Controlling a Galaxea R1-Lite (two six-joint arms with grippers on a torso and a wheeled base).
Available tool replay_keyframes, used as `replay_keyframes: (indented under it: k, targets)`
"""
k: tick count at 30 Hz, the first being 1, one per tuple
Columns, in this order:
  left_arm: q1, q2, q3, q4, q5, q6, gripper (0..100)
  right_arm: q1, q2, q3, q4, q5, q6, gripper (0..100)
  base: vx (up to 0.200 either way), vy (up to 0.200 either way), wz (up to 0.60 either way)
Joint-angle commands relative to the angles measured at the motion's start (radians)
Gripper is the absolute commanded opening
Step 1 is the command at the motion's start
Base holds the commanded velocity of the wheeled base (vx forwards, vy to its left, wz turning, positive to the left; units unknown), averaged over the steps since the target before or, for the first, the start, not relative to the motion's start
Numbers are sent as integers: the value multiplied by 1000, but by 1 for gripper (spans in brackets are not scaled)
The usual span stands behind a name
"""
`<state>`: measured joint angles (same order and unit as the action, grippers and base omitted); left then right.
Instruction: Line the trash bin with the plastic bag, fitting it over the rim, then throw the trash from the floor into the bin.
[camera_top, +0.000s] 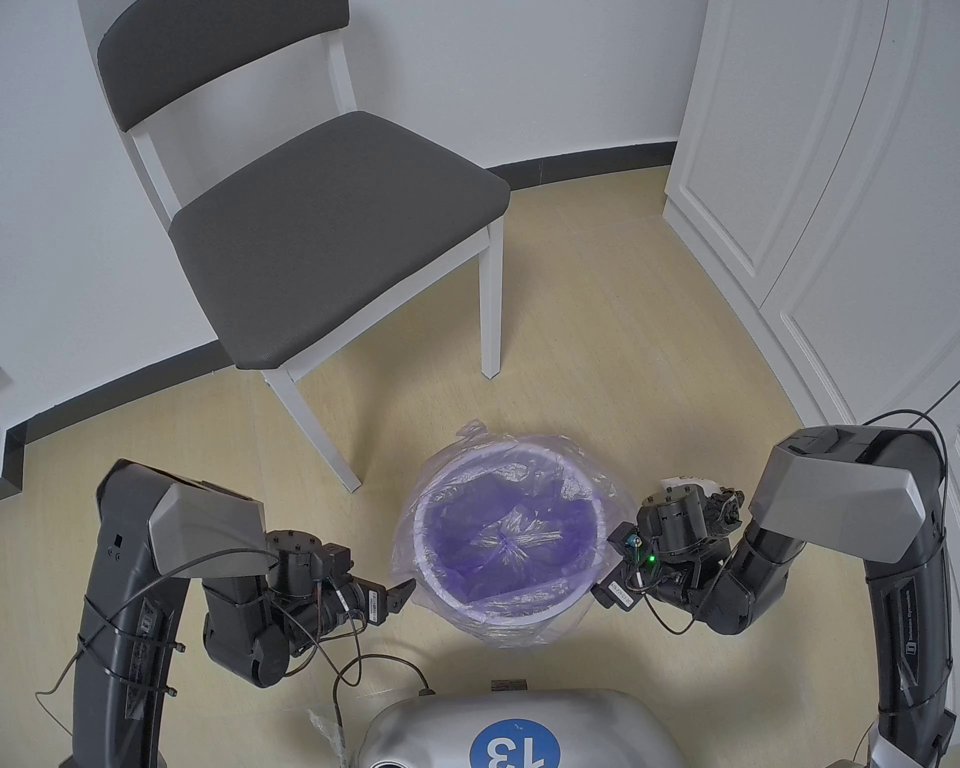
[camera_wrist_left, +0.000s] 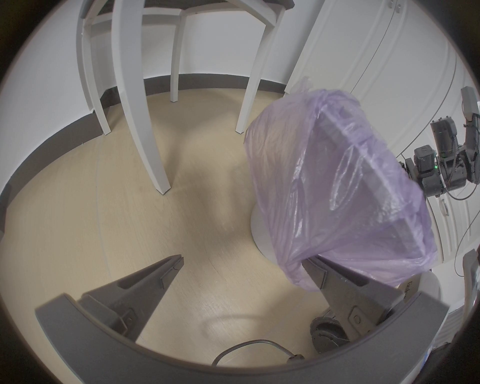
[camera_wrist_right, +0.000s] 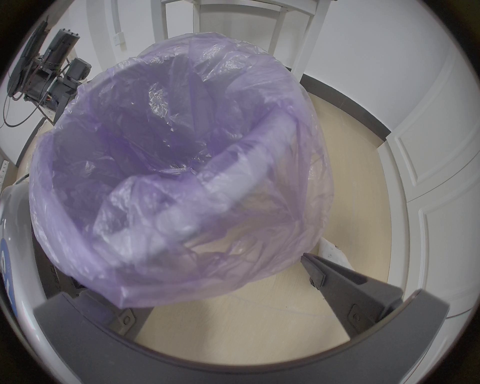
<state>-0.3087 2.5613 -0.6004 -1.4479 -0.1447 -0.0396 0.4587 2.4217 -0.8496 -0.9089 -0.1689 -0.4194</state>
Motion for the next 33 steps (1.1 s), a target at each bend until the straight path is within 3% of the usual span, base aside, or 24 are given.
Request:
replay_keyframes:
  k: [1, 7, 18, 21, 24, 33]
  targets:
    - [36, -61, 211, -123, -88, 9, 100, 51, -158, 129, -68, 0, -1, 100, 0, 0, 0]
    - [76, -151, 367, -123, -162, 10, 100, 86, -340, 208, -65, -1, -2, 100, 0, 0, 0]
    - [76, -211, 390, -123, -177, 12, 100, 64, -472, 162, 48, -1, -2, 100, 0, 0, 0]
    - [68, -213, 384, -123, -174, 12, 100, 43, -461, 135, 47, -1, -1, 100, 0, 0, 0]
    - [68, -242, 383, -123, -171, 3, 100, -6, -374, -3, 50, 6, 16, 100, 0, 0, 0]
    - [140, -291, 384, -123, -170, -3, 100, -5, -66, -348, 110, 29, 140, 100, 0, 0, 0]
